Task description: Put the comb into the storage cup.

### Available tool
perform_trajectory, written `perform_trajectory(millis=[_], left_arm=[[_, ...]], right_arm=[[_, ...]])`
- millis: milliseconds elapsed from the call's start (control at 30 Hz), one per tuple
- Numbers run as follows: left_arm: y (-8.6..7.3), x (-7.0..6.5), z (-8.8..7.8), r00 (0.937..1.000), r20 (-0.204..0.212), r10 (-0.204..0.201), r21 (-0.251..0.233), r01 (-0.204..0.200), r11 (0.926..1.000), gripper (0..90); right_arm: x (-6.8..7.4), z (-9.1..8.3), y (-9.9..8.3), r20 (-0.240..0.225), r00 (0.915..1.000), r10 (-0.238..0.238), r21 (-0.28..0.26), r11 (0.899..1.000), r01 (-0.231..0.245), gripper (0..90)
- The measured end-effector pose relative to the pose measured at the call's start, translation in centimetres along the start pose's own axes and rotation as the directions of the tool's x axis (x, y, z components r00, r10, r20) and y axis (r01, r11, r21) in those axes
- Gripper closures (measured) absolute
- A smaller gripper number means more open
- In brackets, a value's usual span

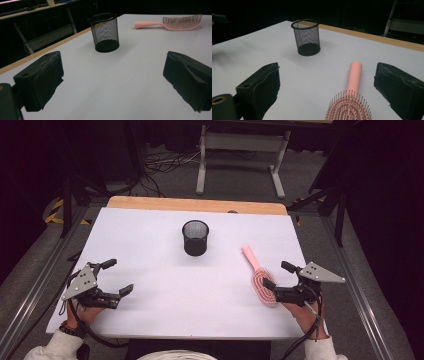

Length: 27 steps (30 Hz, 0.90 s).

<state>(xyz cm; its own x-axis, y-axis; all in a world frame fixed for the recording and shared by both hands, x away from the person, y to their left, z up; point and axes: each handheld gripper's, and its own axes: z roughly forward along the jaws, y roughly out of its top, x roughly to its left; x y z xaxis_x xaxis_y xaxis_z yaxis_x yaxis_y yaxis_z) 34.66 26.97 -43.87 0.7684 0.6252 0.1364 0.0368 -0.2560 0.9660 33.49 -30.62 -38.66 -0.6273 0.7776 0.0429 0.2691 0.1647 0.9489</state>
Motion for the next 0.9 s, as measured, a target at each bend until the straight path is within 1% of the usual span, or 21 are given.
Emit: perform_trajectory(millis=[67,133,167,233,267,300,367,400,433,467,533,567,600,633,667,700,767,800,833,867,900], left_arm=[[-0.1,0.0,0.0,0.9999,-0.001,0.011,0.011,-0.011,0.9999,4.3],[-0.2,0.0,0.1,0.9998,-0.007,0.020,0.020,-0.020,0.9996,4.5],[-0.2,-0.1,0.2,0.9999,0.000,0.016,0.020,-0.016,0.9997,4.6],[-0.3,-0.2,0.2,0.9997,-0.007,0.025,0.020,-0.025,0.9995,4.6],[-0.3,-0.2,0.2,0.9996,-0.002,0.028,0.022,-0.028,0.9994,4.7],[-0.3,-0.3,0.2,0.9994,0.001,0.034,0.023,-0.034,0.9992,5.1],[-0.4,-0.5,0.4,0.9990,0.011,0.044,0.038,-0.045,0.9983,5.0],[-0.4,-0.6,0.5,0.9985,0.016,0.053,0.039,-0.053,0.9978,5.0],[-0.4,-0.7,0.6,0.9979,0.022,0.061,0.048,-0.062,0.9969,5.6],[-0.4,-0.8,0.7,0.9976,0.028,0.063,0.054,-0.064,0.9965,5.6],[-0.4,-1.0,0.9,0.9969,0.036,0.070,0.061,-0.072,0.9955,6.1],[-0.4,-1.1,0.9,0.9965,0.040,0.073,0.066,-0.076,0.9949,6.2],[-0.5,-1.1,1.0,0.9961,0.043,0.077,0.070,-0.080,0.9944,6.2],[-0.5,-1.1,1.1,0.9954,0.047,0.083,0.081,-0.087,0.9929,6.2],[-0.5,-1.1,1.1,0.9953,0.044,0.086,0.084,-0.089,0.9925,6.2],[-0.4,-1.1,1.0,0.9953,0.042,0.087,0.083,-0.090,0.9924,6.2],[-0.4,-1.0,0.9,0.9957,0.034,0.087,0.074,-0.089,0.9933,6.5],[-0.4,-1.0,0.9,0.9960,0.036,0.081,0.076,-0.084,0.9936,6.5],[-0.5,-1.0,0.9,0.9960,0.033,0.083,0.079,-0.086,0.9932,6.5],[-0.5,-1.0,0.9,0.9955,0.035,0.088,0.082,-0.091,0.9925,6.5],[-0.5,-1.0,0.9,0.9950,0.040,0.091,0.086,-0.094,0.9918,6.7]], right_arm=[[-0.1,0.5,0.1,0.008,1.0000,0.004,0.019,1.000,-0.004,8.2],[0.0,0.8,0.1,-0.002,1.0000,-0.003,0.027,1.000,0.003,10.0],[0.0,1.1,0.2,0.014,0.9999,-0.005,0.050,0.999,0.004,14.2],[0.0,1.2,0.3,0.014,0.9999,0.000,0.064,0.998,-0.001,15.1],[-0.1,1.6,0.5,0.035,0.9993,0.011,0.096,0.995,-0.014,15.8],[-0.4,2.1,0.9,0.036,0.9990,0.029,0.142,0.989,-0.034,16.3],[-0.6,2.3,1.0,0.032,0.9989,0.035,0.161,0.986,-0.040,17.7],[-0.8,2.8,1.3,0.037,0.9981,0.050,0.192,0.980,-0.056,17.8],[-1.3,3.8,1.8,0.036,0.9957,0.085,0.259,0.962,-0.092,18.2],[-1.3,3.8,1.8,0.036,0.9957,0.085,0.259,0.962,-0.092,18.2],[-1.9,5.1,2.4,0.047,0.9932,0.106,0.332,0.936,-0.116,20.5],[-2.6,6.5,3.2,0.051,0.9911,0.123,0.413,0.901,-0.133,22.4],[-2.6,6.5,3.2,0.051,0.9911,0.123,0.413,0.901,-0.133,22.4],[-2.7,7.1,3.5,0.062,0.9916,0.114,0.449,0.884,-0.129,24.2],[-3.1,8.1,3.9,0.083,0.9914,0.101,0.513,0.849,-0.129,25.7],[-3.4,8.6,4.1,0.090,0.9903,0.106,0.540,0.831,-0.138,27.9],[-4.2,9.8,4.1,0.109,0.9862,0.125,0.603,0.780,-0.165,32.3],[-4.7,10.4,4.0,0.118,0.9826,0.144,0.630,0.754,-0.186,32.5],[-5.1,11.0,3.8,0.134,0.9795,0.151,0.663,0.721,-0.201,32.4],[-5.4,11.5,3.5,0.141,0.9773,0.158,0.689,0.693,-0.212,32.5],[-5.7,12.0,3.3,0.148,0.9756,0.162,0.708,0.671,-0.219,32.7]])
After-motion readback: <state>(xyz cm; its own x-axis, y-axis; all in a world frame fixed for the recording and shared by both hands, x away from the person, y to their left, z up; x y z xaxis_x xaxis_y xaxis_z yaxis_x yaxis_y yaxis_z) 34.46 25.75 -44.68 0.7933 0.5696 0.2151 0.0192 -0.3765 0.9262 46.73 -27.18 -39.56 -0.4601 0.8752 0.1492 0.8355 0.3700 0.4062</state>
